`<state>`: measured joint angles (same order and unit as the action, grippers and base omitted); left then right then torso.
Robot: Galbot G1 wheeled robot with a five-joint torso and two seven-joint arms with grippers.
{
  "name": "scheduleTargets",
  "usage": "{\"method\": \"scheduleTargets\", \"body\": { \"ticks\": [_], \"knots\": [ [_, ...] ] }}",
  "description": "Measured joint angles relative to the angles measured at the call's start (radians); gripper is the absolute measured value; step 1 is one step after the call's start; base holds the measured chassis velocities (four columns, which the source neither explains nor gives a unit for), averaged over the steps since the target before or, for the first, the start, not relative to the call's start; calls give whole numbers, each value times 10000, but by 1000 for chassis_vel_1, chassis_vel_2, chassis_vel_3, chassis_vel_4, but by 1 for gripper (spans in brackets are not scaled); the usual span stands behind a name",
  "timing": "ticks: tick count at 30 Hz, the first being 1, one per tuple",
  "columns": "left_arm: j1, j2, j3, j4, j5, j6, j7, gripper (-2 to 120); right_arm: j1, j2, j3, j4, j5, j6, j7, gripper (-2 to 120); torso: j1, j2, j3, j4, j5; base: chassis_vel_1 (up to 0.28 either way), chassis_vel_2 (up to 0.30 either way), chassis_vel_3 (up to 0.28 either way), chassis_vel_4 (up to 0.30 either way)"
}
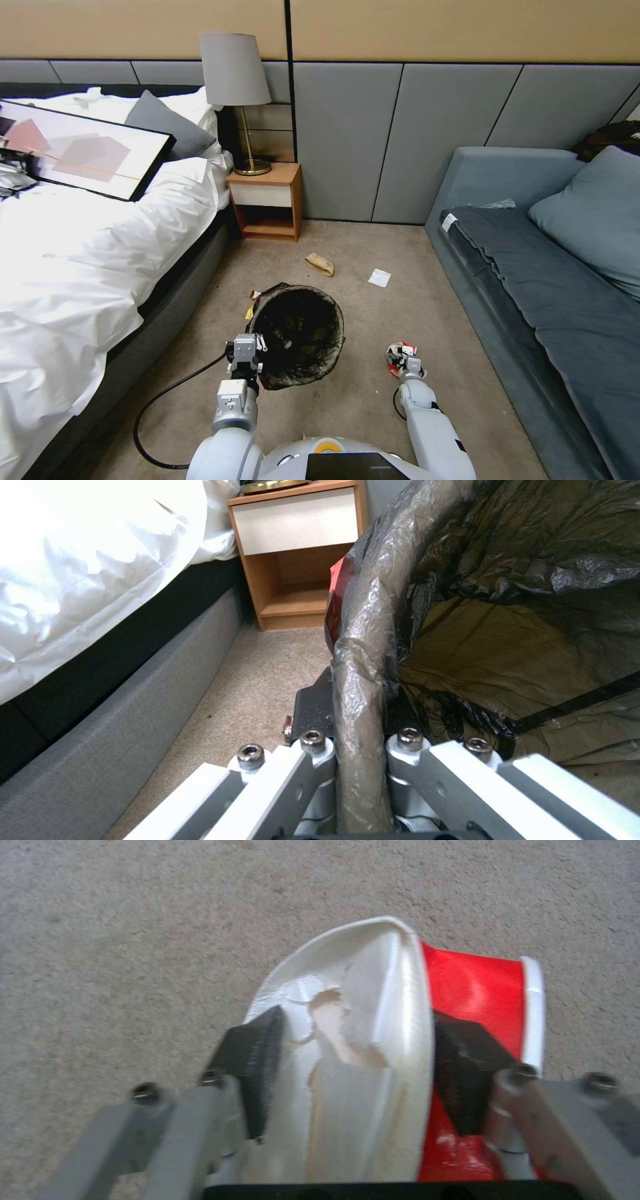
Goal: Pick up the trash bin, then pick up the garbage from the floor and place it into the trash bin.
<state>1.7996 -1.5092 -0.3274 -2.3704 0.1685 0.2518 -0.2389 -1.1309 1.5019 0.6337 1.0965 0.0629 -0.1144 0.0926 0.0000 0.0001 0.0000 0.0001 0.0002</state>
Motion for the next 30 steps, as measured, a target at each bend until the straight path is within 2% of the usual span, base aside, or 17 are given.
{"method": "scheduleTargets", "body": {
  "ticks": [5, 6, 9, 10, 13, 27, 30],
  "knots": [
    [-2, -11, 6, 16, 2, -5, 0, 1, 0, 16, 5, -5, -27, 20, 14, 28, 0, 0, 0, -2, -3, 0, 0, 0, 0],
    [-2, -11, 6, 16, 2, -5, 0, 1, 0, 16, 5, -5, -27, 20, 14, 28, 0, 0, 0, -2, -3, 0, 0, 0, 0],
    [-23, -13, 12, 46, 2, -7, 0, 1, 11, 14, 41, -35, -35, 41, 23, 11, 0, 0, 0, -2, -3, 0, 0, 0, 0],
    [-23, -13, 12, 46, 2, -7, 0, 1, 11, 14, 41, -35, -35, 41, 23, 11, 0, 0, 0, -2, -3, 0, 0, 0, 0],
    [-39, -19, 26, 76, 14, -11, 4, 1, 18, 12, 56, -35, -35, 52, 23, 0, 0, 1, 0, -1, -1, 0, 0, 0, 0],
    [-9, -37, 32, 83, 72, -16, 11, 1, 14, 21, -10, 179, -39, 100, 51, 0, 0, 0, 1, -1, 0, 0, 0, 0, 0],
    [0, -28, 28, 80, 75, -17, 11, 1, -134, 0, -92, 730, -32, 148, 106, 0, 0, 0, 1, -1, -1, 0, 0, 0, 0]
  ]
}}
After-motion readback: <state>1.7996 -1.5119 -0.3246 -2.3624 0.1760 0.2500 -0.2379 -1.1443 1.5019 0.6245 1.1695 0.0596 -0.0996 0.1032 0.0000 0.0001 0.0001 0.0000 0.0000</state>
